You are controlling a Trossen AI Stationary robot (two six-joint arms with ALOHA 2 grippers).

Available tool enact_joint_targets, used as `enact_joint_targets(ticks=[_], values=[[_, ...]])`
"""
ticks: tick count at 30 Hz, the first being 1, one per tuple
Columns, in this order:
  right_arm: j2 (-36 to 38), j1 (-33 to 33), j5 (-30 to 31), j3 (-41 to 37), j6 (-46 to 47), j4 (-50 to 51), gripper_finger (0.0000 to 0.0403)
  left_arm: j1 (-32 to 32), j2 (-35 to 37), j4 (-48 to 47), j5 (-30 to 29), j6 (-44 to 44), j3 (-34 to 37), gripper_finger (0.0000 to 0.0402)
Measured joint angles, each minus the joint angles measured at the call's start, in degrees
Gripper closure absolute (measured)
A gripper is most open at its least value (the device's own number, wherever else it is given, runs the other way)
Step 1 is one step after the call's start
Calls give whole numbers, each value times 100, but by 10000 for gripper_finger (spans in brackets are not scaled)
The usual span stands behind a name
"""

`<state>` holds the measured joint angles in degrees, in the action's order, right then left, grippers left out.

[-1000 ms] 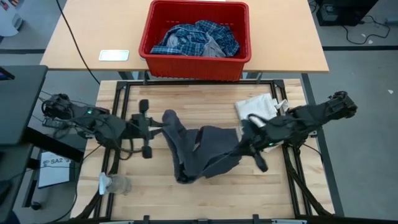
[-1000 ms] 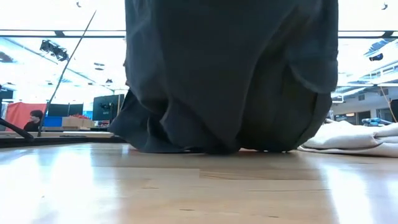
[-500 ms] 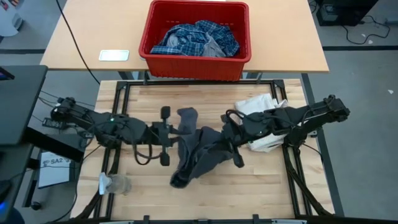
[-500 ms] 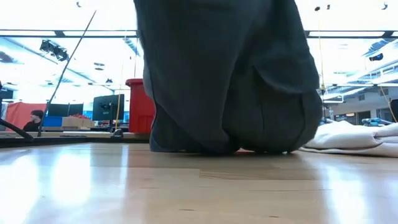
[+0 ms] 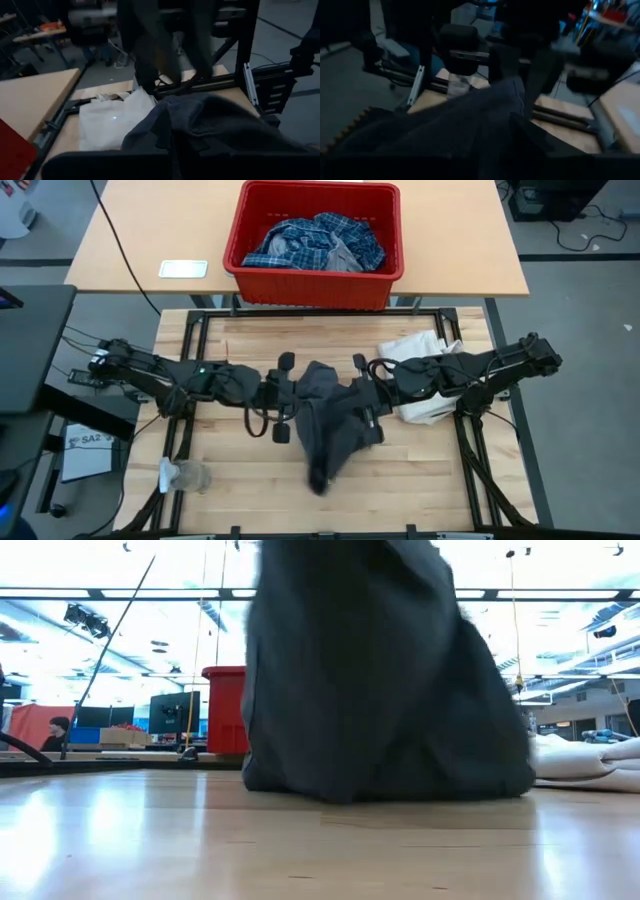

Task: Fold Laundry from Bin
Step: Fold the black shorts

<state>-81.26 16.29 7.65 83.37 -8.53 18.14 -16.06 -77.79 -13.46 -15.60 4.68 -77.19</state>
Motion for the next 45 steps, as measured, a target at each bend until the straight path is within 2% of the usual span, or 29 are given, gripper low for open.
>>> enact_joint_targets(ticks=[4, 9, 13, 16, 19, 21, 24, 27, 32, 35, 38, 42, 45], values=[[-28, 18, 518, 0, -162, -32, 262, 149, -72, -13, 191, -163, -4, 393], [198, 167, 1041, 0, 670, 819, 243, 149, -59, -298, 197, -399, -2, 393], [438, 339, 864, 0, 1813, 2027, 241, 99, -54, -451, 193, -501, -2, 393], [514, 623, 399, 0, 2634, 2531, 241, 99, -54, -555, 191, -591, -2, 393], [474, 1267, 52, -39, 3188, 2924, 241, 113, -54, -639, 139, -620, -2, 393], [461, 1788, 107, -299, 3445, 2912, 241, 116, -54, -647, 67, -618, -2, 393], [449, 2501, 473, -953, 3666, 2357, 240, 189, -54, -646, 8, -574, -2, 393], [447, 3005, 1009, -1657, 3685, 1319, 233, 307, -54, -649, -15, -642, -2, 393], [17, 3227, 1352, -2623, 3415, -660, 196, 444, -54, -673, -66, -783, -2, 393], [-532, 3224, 1457, -2778, 3130, -998, 165, 493, -133, -669, -572, -1149, -2, 393], [-1063, 3204, 1830, -2780, 2939, -1012, 141, 626, -260, -686, -1052, -1405, 3, 393], [-1521, 3141, 2493, -2780, 2879, -1533, 131, 955, -416, -663, -1267, -1553, 4, 393], [-1769, 3032, 2436, -2778, 2747, -2198, 130, 1250, -492, -651, -1331, -1782, 2, 393]])
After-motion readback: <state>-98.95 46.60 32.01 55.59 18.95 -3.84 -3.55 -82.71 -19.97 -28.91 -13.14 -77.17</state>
